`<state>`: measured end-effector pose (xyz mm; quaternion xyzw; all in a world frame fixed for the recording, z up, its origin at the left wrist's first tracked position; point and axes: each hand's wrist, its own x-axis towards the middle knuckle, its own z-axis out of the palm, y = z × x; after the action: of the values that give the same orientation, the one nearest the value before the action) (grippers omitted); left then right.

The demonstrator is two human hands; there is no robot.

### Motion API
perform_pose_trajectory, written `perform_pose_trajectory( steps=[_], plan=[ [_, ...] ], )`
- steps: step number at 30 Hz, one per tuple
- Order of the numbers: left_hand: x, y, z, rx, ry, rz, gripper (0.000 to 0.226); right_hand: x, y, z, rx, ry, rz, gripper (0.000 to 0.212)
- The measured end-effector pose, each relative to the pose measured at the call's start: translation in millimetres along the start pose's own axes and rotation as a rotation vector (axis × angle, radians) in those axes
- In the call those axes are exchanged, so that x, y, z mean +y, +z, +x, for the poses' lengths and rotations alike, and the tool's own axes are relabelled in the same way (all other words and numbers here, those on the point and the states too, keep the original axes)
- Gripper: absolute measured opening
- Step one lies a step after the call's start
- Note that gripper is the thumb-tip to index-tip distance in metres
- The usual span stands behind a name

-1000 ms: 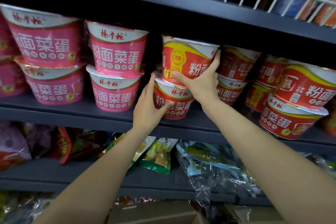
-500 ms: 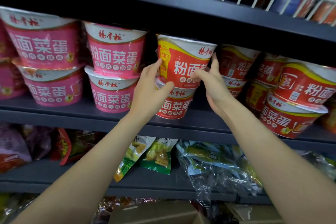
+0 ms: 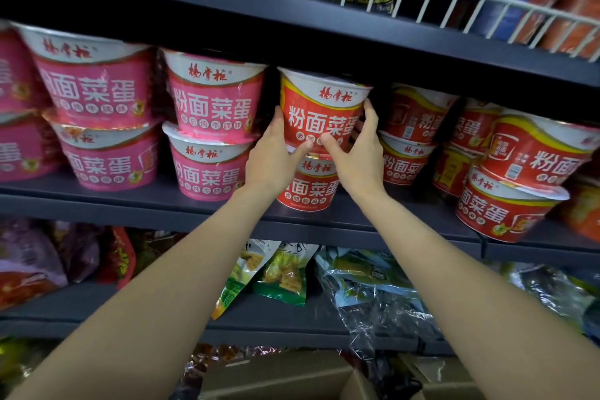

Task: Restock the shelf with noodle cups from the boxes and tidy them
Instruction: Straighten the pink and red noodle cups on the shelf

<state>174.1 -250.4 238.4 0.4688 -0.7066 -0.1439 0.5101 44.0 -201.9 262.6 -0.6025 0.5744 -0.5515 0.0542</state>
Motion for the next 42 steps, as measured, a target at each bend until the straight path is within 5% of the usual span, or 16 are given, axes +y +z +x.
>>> perform_pose_trajectory(
  steps=[14,18,23,26,28,36,42],
  plan=[
    [7.4,-6.9,-2.0,-0.185,-0.074,0.194,0.076,-13.4,4.0,-20.8,-0.019,0.071,-0.125,0.09],
    [7.6,-6.6,-8.6,-0.098,-0.025,0.172,0.07,-6.9,4.3,-17.3,-0.02,0.035,-0.1,0.089],
    [31.3,12.3,-52.0,0.388,0.368,0.216,0.032,33.9,-35.8,-18.5,0.012,-0.106,-0.095,0.065],
    [59.9,53.8,-66.0,0.288,0.737,0.223,0.022,83.7,-79.4,-16.3,0.083,-0.193,-0.214,0.04],
    [72.8,91.7,-59.7,0.159,0.831,0.294,0.022,116.2,-106.1,-6.3,0.114,-0.219,-0.329,0.03],
    [57.2,204.5,12.1,-0.056,0.432,0.404,0.05,177.6,-111.1,81.1,0.175,-0.186,-0.547,0.048],
    [42.0,218.6,19.9,0.169,0.395,0.234,0.055,210.6,-74.5,118.0,0.132,0.123,-0.268,0.077]
  ],
)
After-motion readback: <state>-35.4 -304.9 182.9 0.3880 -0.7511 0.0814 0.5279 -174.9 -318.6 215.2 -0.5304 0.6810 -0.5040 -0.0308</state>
